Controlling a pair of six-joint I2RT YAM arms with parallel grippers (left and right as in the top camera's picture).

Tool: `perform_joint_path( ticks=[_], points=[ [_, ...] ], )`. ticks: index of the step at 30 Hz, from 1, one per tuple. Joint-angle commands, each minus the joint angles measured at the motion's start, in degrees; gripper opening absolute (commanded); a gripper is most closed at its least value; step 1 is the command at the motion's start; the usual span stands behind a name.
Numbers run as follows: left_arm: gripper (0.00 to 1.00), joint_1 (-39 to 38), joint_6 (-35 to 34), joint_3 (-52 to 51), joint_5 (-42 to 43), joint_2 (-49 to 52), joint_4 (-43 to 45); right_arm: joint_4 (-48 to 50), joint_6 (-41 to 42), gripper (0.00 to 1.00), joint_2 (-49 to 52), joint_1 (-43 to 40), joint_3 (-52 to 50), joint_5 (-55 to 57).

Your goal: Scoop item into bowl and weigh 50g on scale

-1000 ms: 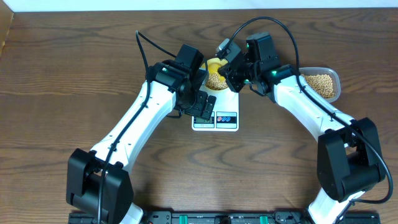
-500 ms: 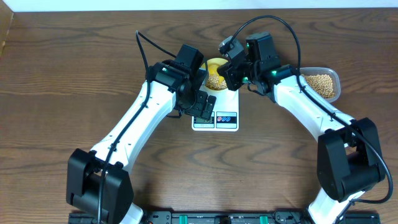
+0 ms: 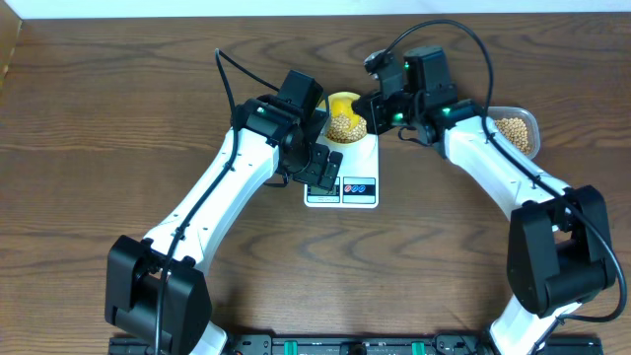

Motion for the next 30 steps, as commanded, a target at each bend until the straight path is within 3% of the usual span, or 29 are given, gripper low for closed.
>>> perform_joint_path(
  ticks=[1, 12, 30],
  points=[
    [0.98, 0.2, -0.3, -0.2, 0.1, 0.5, -0.1, 0.4, 5.4, 0.01, 0.5, -1.4, -0.5, -3.1],
    [0.98, 0.2, -0.3, -0.2, 0.1, 0.5, -0.1, 3.0, 8.0, 0.01, 0.5, -4.7, -0.5, -11.5],
    [0.98, 0.2, -0.3, -0.2, 0.1, 0.5, -0.1, 8.7, 8.1, 0.01, 0.5, -5.6, -0.5, -13.4]
  ],
)
